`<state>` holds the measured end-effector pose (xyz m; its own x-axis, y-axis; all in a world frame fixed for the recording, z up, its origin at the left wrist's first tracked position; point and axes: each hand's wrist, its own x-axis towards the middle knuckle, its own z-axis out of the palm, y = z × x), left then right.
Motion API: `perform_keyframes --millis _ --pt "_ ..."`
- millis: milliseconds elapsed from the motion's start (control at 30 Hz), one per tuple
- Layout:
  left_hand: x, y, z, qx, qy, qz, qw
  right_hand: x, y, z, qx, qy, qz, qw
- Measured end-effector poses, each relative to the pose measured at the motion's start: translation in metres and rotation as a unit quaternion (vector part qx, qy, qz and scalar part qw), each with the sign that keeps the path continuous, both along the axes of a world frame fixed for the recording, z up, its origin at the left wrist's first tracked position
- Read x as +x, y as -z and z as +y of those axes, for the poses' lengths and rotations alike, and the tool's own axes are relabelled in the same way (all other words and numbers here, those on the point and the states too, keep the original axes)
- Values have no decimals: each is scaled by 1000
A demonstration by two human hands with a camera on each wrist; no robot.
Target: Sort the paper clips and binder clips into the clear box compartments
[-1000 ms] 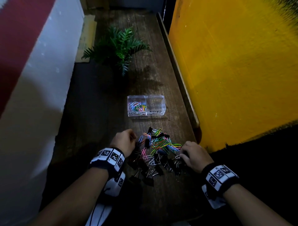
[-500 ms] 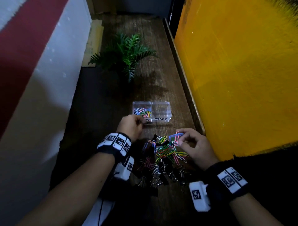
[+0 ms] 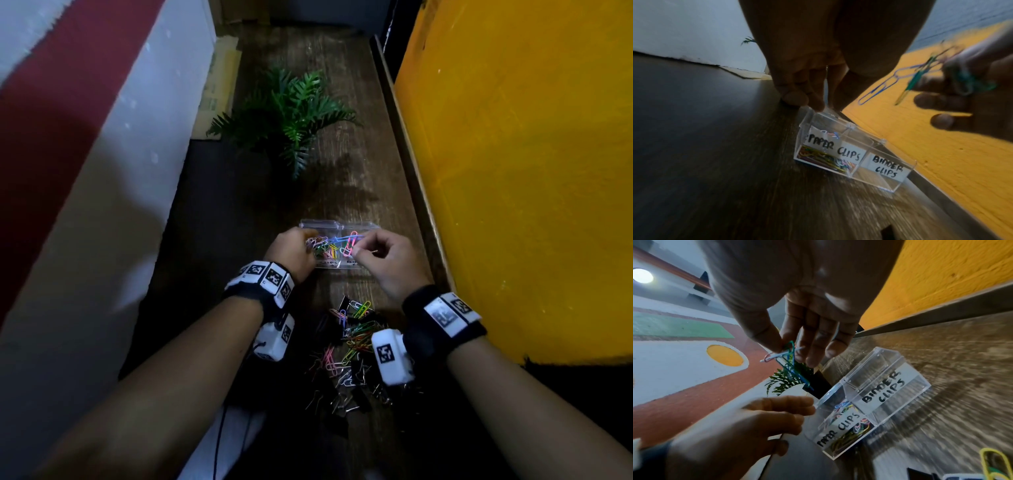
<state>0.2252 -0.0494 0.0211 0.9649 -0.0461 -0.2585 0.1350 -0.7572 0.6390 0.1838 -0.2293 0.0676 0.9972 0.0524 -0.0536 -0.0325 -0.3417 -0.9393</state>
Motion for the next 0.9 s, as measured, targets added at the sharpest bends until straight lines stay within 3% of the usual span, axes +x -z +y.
perform_keyframes --millis 200,367,433,600,733,833,900 --pt "-30 9 16 -75 -51 -78 993 39 33 15 -36 8 15 999" --pt "-66 23 24 -67 -50 -60 995 59 60 31 -89 1 45 995" --pt "-75 28 26 -58 -49 -50 996 63 65 35 -154 -6 40 987" --pt "-87 31 26 -55 -49 -23 997 59 54 46 -401 -57 2 914" --pt "-98 35 25 -54 -43 -40 997 54 47 52 -463 -119 -112 871" --pt "-103 37 22 -51 -30 -44 997 47 49 49 -521 -227 -82 819" --pt "-106 37 20 -44 -18 -44 998 41 52 42 -530 -256 -67 806"
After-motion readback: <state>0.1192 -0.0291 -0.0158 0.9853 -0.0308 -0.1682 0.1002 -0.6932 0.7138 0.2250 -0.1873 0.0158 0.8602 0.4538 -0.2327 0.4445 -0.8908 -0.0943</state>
